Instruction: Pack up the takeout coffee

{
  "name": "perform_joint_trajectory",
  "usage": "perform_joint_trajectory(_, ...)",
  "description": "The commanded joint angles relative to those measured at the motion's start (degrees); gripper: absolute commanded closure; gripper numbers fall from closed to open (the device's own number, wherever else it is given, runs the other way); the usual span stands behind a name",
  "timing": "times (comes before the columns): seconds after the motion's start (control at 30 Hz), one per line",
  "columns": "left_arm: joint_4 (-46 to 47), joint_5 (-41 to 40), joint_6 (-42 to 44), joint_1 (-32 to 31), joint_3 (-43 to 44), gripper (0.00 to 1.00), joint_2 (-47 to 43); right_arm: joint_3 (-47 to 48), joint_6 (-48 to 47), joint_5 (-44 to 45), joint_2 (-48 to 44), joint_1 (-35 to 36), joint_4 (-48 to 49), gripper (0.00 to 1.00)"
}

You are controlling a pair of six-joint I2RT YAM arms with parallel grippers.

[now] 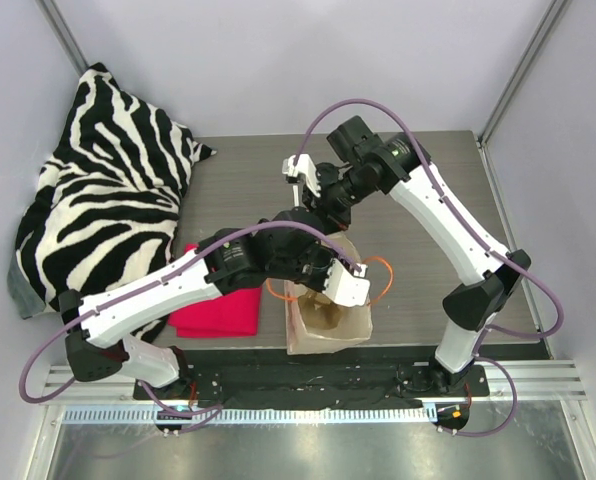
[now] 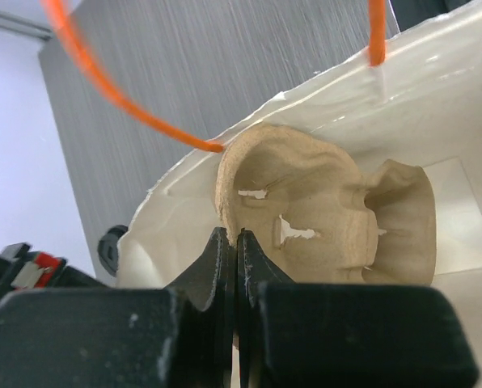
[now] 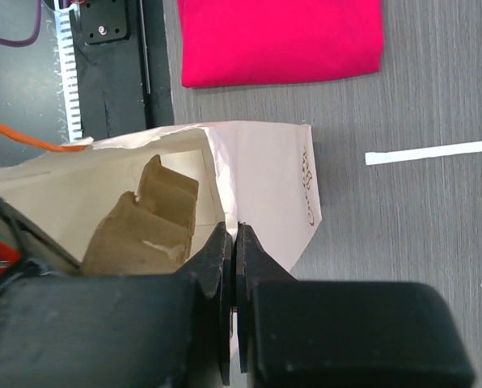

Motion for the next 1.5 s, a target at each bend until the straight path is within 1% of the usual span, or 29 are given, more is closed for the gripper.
perform_joint_trajectory(0.0,1.6,-3.1,-3.9,0.1,-0.7,1.00,0.7,1.9,0.3,-0.3,-2.9,0.5,-3.4,0.99)
perform_joint_trajectory(0.03,2.5,-3.2,-6.6,0.3,-2.3,1.00,0.4,1.5,0.5,-0.4,-3.5,0.5,-2.5,0.99)
perform_joint_trajectory(0.13,7.3,-3.0,-10.6,2.0,-5.8,1.00,-2.2,-1.2,1.4,-0.8,-6.2,0.6,0.5,0.99)
perform_joint_trajectory(0.17,10.1,-3.3,-12.5,2.1,-8.7,1.00,-2.9,-2.2,1.6,-1.0,-7.1,0.6,1.0,0.99)
perform_joint_trajectory(0.2,11.3,-3.7,-13.4,2.1,-9.8,1.00,-4.0,-2.6,1.6,-1.1,-7.4,0.6,1.4,0.99)
perform_joint_trajectory(0.27,13.9,-5.2,-17.3,2.1,-11.4,1.00,-4.2,-3.3,2.2,-1.1,-7.7,0.6,2.1,0.99)
perform_joint_trajectory(0.37,15.0,-6.7,-21.0,2.1,-12.3,1.00,-3.5,-3.5,2.4,-1.6,-8.0,0.6,2.4,0.99)
perform_joint_trajectory(0.5,15.3,-4.6,-21.4,2.1,-14.0,1.00,-3.7,-4.3,2.0,-2.5,-8.8,0.6,3.2,0.99)
perform_joint_trajectory(0.6,17.0,-2.0,-19.6,2.1,-16.0,1.00,-5.0,-4.9,1.5,-2.7,-8.8,0.6,3.1,0.99)
perform_joint_trajectory(0.67,17.0,-2.9,-19.3,2.1,-16.2,1.00,-4.6,-5.1,1.4,-2.9,-8.7,0.6,3.0,0.99)
perform_joint_trajectory(0.87,12.9,-6.3,-20.6,2.1,-13.3,0.99,-2.1,-5.1,1.4,-2.7,-8.7,0.6,2.9,0.99)
perform_joint_trajectory(0.97,13.1,-6.1,-20.8,2.1,-13.9,0.92,-2.3,-5.1,1.2,-3.1,-8.5,0.6,3.0,0.99)
perform_joint_trajectory(1.0,13.3,-5.8,-20.6,2.1,-14.2,0.84,-2.5,-5.1,1.3,-3.1,-8.5,0.6,2.9,0.99)
perform_joint_trajectory(1.03,13.6,-5.9,-20.7,2.1,-14.3,0.81,-2.6,-5.1,1.3,-3.2,-8.4,0.6,2.9,0.99)
perform_joint_trajectory(1.07,13.6,-6.0,-21.0,2.2,-14.3,0.74,-2.7,-5.1,1.2,-3.3,-8.4,0.6,2.7,0.99)
perform_joint_trajectory(1.17,13.2,-5.9,-21.5,2.4,-13.0,0.61,-2.9,-5.5,0.8,-3.2,-8.5,0.7,2.3,0.99)
perform_joint_trajectory(1.27,13.1,-6.2,-21.2,2.4,-11.8,0.55,-3.4,-5.5,0.7,-3.2,-8.3,0.7,2.3,0.99)
perform_joint_trajectory(1.33,13.3,-6.3,-21.1,2.4,-11.1,0.53,-3.7,-5.6,0.7,-3.3,-8.2,0.7,2.3,0.99)
perform_joint_trajectory(1.47,12.2,-5.5,-21.5,2.4,-7.8,0.45,-4.3,-6.3,0.5,-2.3,-8.3,0.7,2.4,0.99)
